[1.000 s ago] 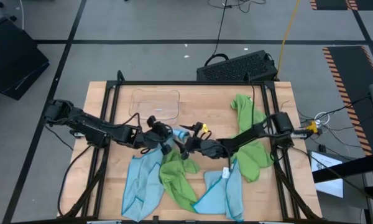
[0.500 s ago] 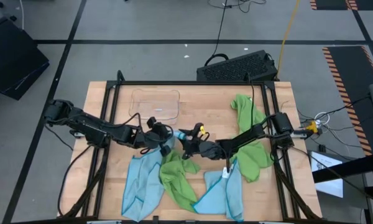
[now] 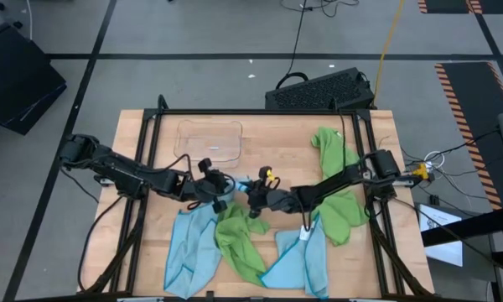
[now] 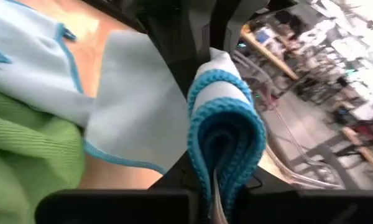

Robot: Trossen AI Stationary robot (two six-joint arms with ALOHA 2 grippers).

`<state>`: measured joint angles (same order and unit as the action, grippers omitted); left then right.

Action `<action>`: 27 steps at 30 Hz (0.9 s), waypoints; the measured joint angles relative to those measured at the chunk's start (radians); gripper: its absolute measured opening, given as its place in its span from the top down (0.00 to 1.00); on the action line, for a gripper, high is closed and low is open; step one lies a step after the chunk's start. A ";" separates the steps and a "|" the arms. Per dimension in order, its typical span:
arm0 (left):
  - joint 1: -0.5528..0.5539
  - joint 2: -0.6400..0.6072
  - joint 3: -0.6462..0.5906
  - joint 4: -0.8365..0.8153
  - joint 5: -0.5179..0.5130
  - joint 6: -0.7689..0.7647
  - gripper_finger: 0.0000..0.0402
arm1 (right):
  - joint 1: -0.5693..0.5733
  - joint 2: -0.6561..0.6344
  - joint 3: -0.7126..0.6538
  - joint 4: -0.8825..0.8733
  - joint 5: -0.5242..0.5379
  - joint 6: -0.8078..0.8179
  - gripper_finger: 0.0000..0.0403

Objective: Fold microfiber towels
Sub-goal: Put the top center blue microfiber cloth into the bin

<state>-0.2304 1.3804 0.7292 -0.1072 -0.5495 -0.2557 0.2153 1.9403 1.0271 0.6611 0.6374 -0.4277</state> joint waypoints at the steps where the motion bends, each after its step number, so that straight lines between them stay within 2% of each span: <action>1: -0.004 0.000 0.000 0.000 0.000 0.008 0.88 | 0.000 -0.015 0.000 -0.027 -0.016 0.013 0.97; 5: -0.021 0.000 0.000 -0.001 0.013 0.019 0.86 | 0.000 -0.079 0.000 -0.127 -0.074 0.064 0.98; 10: -0.036 0.015 0.000 -0.003 0.086 0.042 0.85 | 0.001 -0.124 0.000 -0.196 -0.143 0.105 0.97; 20: -0.040 0.094 0.000 0.010 0.087 0.044 0.85 | 0.001 -0.154 0.000 -0.241 -0.146 0.113 0.97; 27: -0.040 0.106 0.000 -0.009 0.075 0.044 0.84 | 0.001 -0.154 0.000 -0.261 -0.149 0.113 0.97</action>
<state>-0.2699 1.4860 0.7288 -0.1160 -0.4747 -0.2121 0.2161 1.7866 1.0267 0.4005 0.4889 -0.3145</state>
